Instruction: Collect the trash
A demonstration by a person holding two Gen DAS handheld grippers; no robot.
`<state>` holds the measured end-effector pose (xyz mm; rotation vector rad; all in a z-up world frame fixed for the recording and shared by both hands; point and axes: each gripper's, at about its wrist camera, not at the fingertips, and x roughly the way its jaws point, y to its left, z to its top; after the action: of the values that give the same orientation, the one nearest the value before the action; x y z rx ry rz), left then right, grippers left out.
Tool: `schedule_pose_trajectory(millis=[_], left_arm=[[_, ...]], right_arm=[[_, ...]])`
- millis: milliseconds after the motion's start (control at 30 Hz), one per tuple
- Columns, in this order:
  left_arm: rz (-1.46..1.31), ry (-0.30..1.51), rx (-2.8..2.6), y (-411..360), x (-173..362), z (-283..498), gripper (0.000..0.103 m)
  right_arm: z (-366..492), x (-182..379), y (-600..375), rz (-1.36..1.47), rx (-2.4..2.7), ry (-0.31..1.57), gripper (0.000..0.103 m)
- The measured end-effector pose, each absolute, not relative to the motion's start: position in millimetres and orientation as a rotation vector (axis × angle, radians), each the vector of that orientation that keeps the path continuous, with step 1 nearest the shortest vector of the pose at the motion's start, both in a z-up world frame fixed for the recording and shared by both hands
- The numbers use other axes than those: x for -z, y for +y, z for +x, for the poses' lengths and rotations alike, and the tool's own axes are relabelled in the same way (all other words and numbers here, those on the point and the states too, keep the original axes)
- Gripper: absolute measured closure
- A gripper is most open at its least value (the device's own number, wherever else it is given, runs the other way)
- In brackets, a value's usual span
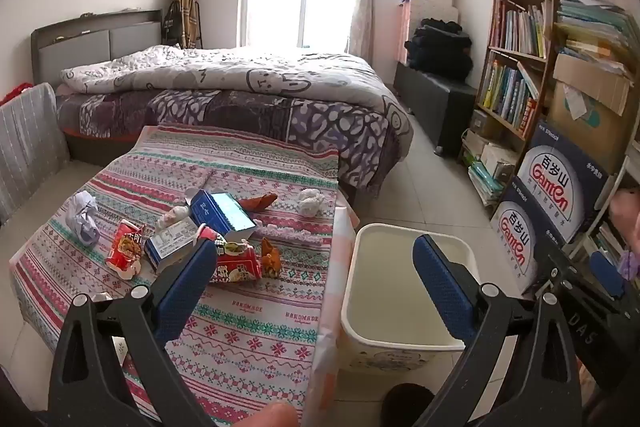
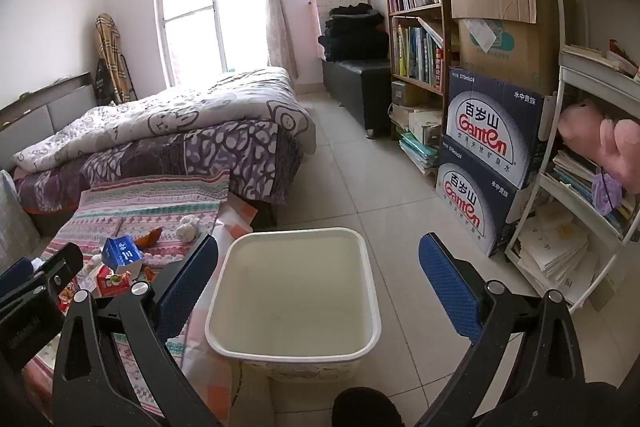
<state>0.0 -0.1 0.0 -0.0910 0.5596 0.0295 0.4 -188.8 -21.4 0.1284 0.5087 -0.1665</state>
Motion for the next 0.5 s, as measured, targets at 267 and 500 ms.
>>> schedule_pose_trajectory(millis=[267,500], left_arm=[[-0.088,0.563,-0.029,-0.2,-0.4,0.2,0.007],[-0.086,0.563,-0.024,-3.1,0.8,-4.0,0.007]], right_arm=[[-0.3,21.9,-187.9,0.132,0.166,0.504,0.007],[-0.4,22.6,-187.6,0.135,0.163,0.505,0.007]])
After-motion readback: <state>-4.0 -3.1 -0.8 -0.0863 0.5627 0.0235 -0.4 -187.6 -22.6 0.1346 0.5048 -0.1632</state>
